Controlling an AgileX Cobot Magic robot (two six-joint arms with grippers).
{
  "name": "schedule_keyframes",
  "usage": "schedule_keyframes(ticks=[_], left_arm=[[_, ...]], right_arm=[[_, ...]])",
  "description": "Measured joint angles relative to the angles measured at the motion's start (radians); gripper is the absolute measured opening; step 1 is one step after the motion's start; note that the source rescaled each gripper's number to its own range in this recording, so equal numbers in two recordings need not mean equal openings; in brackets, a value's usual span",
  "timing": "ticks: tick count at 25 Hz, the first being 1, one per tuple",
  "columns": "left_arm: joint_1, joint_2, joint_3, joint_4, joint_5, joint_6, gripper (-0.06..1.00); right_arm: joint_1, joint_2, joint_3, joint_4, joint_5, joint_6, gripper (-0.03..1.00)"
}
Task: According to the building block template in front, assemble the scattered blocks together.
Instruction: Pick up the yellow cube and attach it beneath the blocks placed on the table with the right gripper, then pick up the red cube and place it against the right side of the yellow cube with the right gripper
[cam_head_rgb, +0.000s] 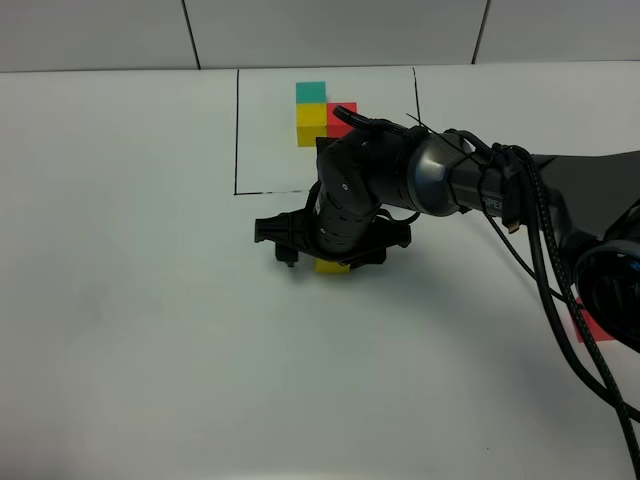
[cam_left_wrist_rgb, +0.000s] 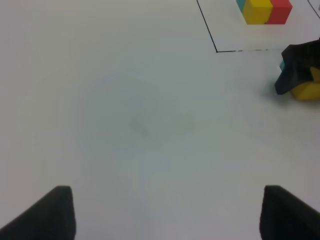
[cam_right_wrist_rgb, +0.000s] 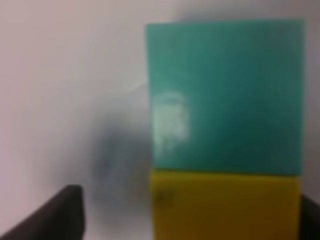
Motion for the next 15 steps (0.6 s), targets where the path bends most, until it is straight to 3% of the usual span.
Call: schedule_keyframes(ticks=[2, 4, 10, 15], left_arm=[[0.000, 0.000, 0.000, 0.000, 0.000, 0.000, 0.98], [0.000, 0.000, 0.000, 0.000, 0.000, 0.000, 0.98], [0.000, 0.000, 0.000, 0.000, 0.000, 0.000, 0.98], [0.000, 0.000, 0.000, 0.000, 0.000, 0.000, 0.98]], right_arm=[[0.004, 0.000, -0.001, 0.005, -0.013, -0.002, 0.81], [0.002, 0.000, -0.002, -0.027, -0.016, -0.005, 0.91], [0.001, -0.007, -0.001, -0.093, 0.004, -0.013, 0.98], [-0.004, -0.046, 0.023, -0.086, 0.096, -0.057, 1.00]])
